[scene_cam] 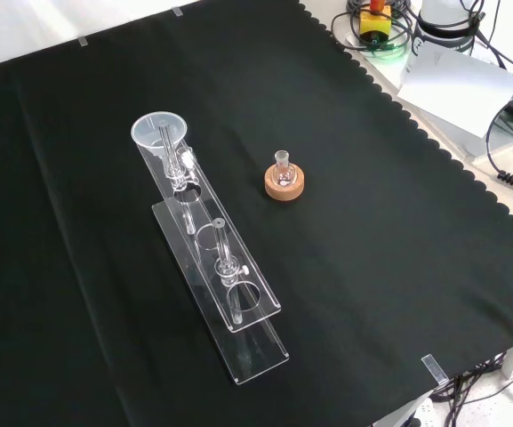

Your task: Pick up the funnel from the transparent funnel stand.

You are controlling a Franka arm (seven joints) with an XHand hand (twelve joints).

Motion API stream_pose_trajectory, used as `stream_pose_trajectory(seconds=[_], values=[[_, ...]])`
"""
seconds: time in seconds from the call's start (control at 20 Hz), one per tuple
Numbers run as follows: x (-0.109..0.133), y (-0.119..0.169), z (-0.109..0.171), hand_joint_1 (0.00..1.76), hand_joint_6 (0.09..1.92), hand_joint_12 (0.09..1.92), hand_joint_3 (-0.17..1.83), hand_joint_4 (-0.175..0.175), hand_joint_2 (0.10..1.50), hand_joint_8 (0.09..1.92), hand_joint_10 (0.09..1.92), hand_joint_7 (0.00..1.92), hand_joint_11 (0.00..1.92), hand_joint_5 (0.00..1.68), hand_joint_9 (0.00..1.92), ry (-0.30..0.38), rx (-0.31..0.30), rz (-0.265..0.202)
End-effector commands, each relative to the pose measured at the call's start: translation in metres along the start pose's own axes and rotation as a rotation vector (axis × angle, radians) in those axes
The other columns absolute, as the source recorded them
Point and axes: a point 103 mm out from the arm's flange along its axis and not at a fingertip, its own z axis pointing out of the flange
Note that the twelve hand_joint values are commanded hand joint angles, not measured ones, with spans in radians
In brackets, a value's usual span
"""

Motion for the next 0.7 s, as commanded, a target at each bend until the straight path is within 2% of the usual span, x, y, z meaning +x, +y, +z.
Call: stream_pose_trajectory(seconds=[0.05, 0.2, 0.55, 0.6, 0.7], values=[[-0.002, 0.0, 0.0, 0.12, 0.09, 1.36, 0.51, -0.018, 1.11, 0.54, 0.66, 0.01, 0.11, 0.32, 0.2, 0.002, -0.008, 0.001], [-0.003, 0.001, 0.0, 0.01, 0.09, 1.35, 0.42, -0.011, 1.22, 0.51, 0.64, 0.01, 0.07, 0.32, 0.18, 0.007, -0.005, 0.007], [0.0, 0.006, 0.007, 0.0, 0.09, 1.35, 0.4, -0.01, 1.24, 0.51, 0.64, 0.01, 0.06, 0.32, 0.18, -0.003, 0.009, 0.032], [-0.003, 0.008, 0.012, 0.0, 0.09, 1.35, 0.4, -0.01, 1.24, 0.51, 0.64, 0.01, 0.06, 0.32, 0.18, 0.018, 0.014, 0.014], [-0.005, 0.013, 0.017, 0.0, 0.09, 1.35, 0.39, -0.011, 1.24, 0.51, 0.64, 0.01, 0.06, 0.33, 0.18, 0.022, 0.016, 0.026]])
